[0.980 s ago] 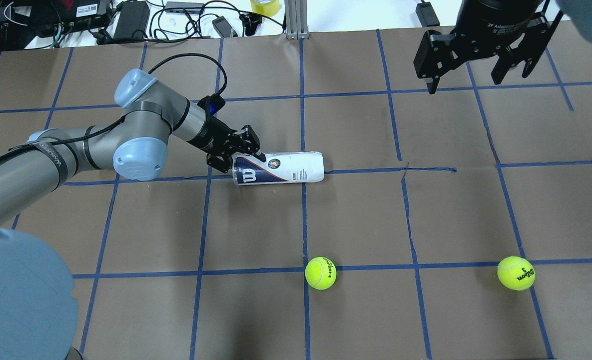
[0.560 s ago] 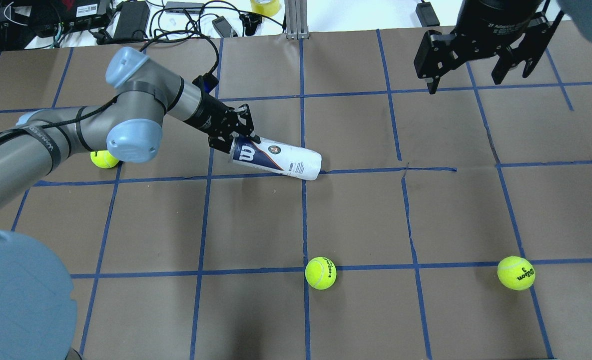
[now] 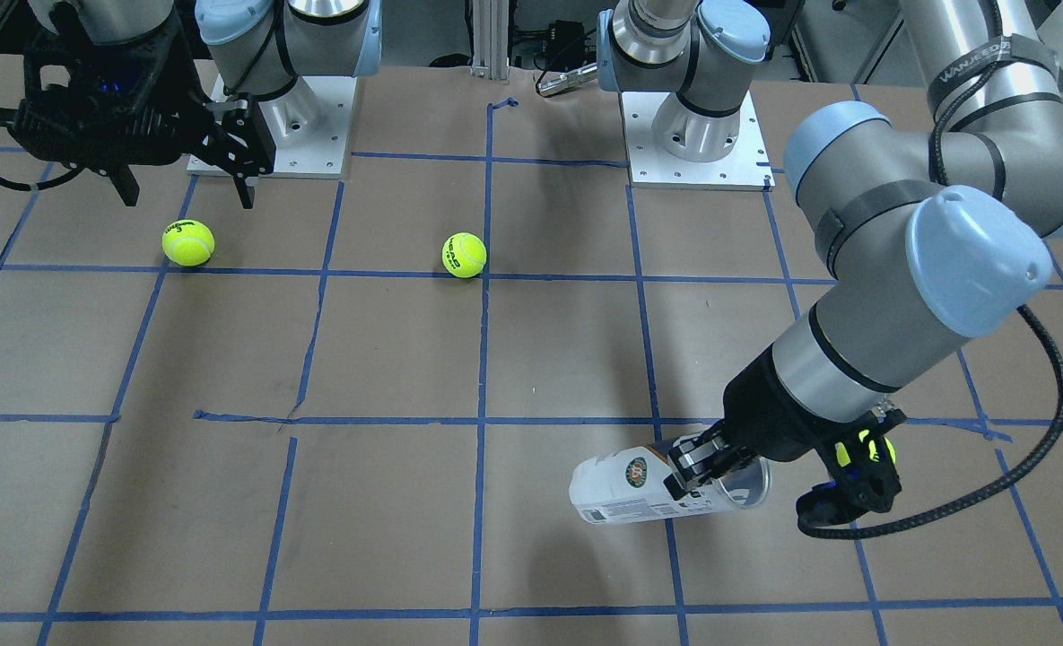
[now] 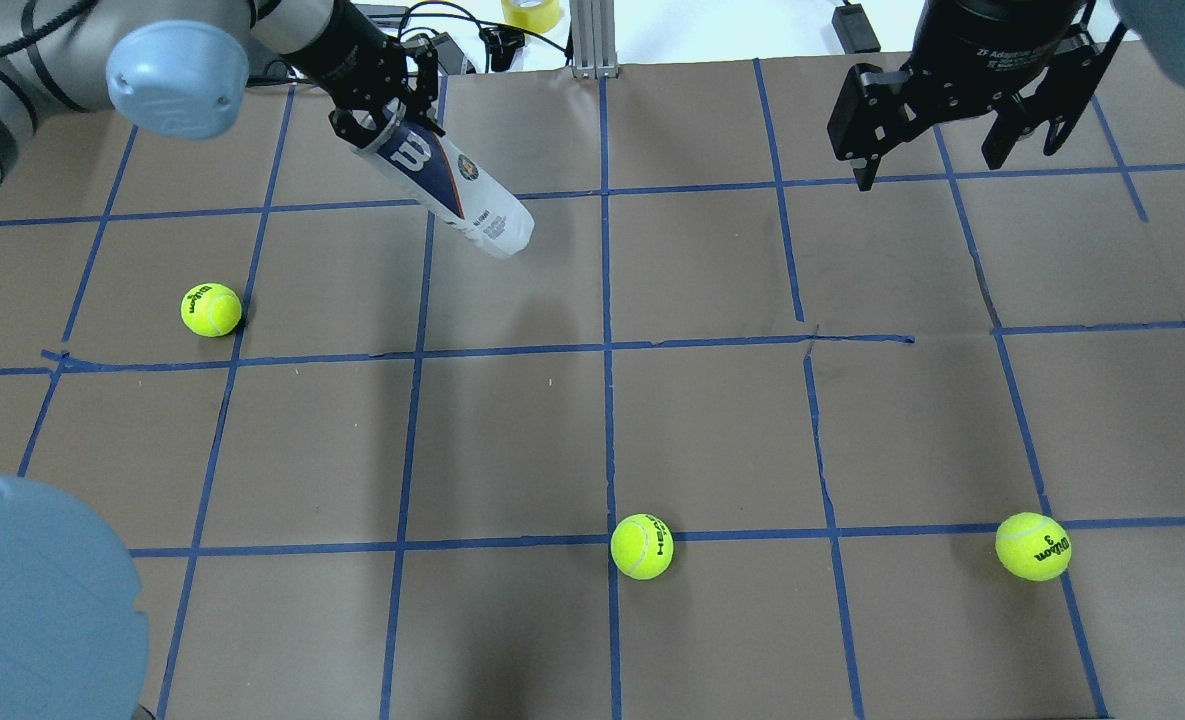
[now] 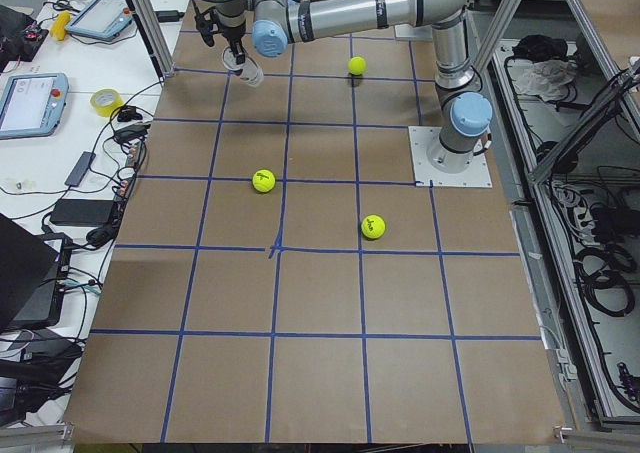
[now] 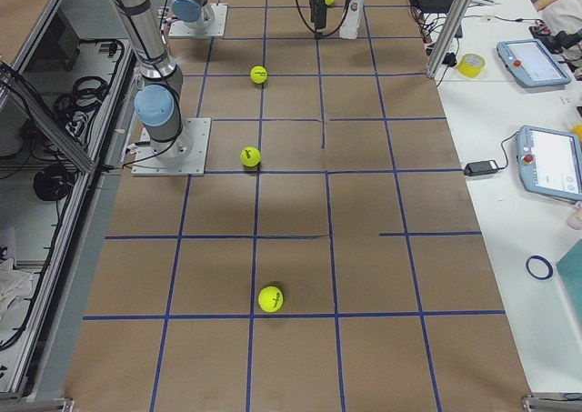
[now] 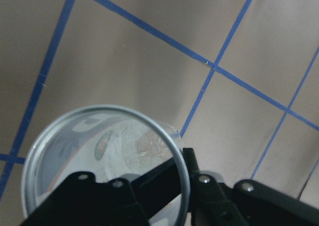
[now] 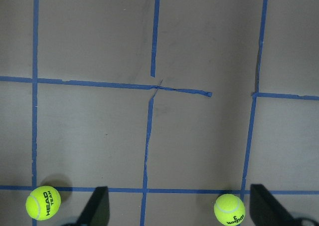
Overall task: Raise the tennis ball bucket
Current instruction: 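Grip the can's open end with the left gripper and lift it upright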
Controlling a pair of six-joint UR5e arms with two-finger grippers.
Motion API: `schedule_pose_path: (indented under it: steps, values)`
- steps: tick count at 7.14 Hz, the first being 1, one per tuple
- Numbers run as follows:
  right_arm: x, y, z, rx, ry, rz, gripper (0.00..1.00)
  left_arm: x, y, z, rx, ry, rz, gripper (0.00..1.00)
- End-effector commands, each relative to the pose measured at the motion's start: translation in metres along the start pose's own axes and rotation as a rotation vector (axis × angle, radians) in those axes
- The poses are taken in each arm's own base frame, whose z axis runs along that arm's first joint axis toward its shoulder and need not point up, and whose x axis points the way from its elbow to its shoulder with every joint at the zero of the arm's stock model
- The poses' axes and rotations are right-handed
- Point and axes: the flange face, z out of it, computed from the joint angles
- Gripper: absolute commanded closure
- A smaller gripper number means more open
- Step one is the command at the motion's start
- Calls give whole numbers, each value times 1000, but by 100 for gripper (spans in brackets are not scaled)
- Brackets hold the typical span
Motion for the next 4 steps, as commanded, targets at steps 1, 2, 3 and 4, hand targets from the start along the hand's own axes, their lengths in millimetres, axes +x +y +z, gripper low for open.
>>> schedule_pose_path:
  steps: [1,2,3,4]
  values:
    - [-1,0,0,-1,-1,-3,0,40,24,5,114,-217,342,100]
    - [-2,1,3,-5,-3,-7,0,69,53,30,124,-221,413,100]
    - [-2,1,6,-11,-8,-12,0,68,64,55,169,-200,447,100]
    - [-2,1,6,-10,-9,-13,0,60,71,71,184,-197,498,100]
